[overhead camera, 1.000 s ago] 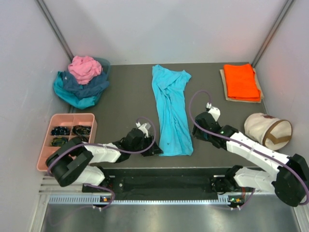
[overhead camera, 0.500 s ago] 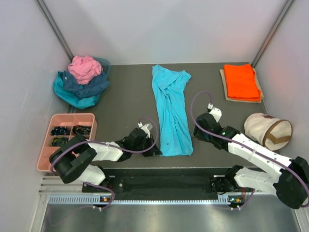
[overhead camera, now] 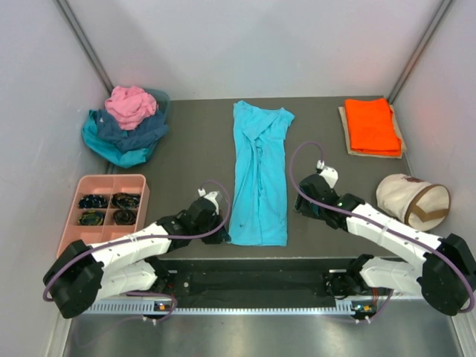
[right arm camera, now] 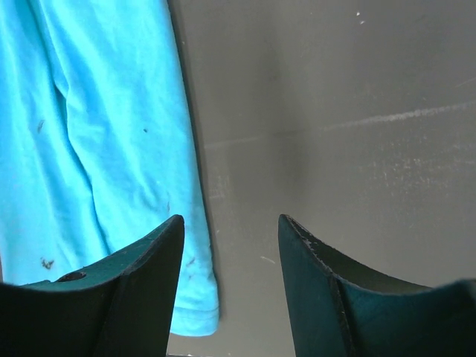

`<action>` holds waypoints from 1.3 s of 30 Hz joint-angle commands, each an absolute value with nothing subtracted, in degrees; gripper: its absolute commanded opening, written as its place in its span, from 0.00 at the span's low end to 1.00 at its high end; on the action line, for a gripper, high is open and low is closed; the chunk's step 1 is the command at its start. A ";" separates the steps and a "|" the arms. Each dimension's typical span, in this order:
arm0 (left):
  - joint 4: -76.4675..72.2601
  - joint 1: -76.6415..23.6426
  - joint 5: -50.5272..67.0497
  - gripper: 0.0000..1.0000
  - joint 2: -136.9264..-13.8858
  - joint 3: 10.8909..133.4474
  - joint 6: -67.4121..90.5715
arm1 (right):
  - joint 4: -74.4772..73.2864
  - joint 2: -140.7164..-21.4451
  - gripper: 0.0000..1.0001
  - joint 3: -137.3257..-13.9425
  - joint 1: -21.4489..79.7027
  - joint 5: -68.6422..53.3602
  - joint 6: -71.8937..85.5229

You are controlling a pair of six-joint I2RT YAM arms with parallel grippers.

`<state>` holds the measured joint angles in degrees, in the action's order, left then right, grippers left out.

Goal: Fold and stack the t-shirts
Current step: Fold the tshirt

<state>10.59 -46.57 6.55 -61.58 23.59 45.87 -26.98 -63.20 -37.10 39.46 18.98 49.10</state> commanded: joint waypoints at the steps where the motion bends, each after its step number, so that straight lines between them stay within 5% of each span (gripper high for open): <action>1: 16.44 -46.76 5.80 0.00 -60.91 24.17 45.26 | -23.82 -64.77 0.54 -38.23 38.93 18.28 49.31; 17: 17.58 -47.11 7.30 0.00 -55.56 19.07 48.08 | -24.87 -64.69 0.54 -37.18 39.37 14.69 49.74; 39: 17.23 -47.55 7.65 0.00 -54.84 18.19 47.99 | -26.11 -61.79 0.53 -29.00 56.60 13.89 65.92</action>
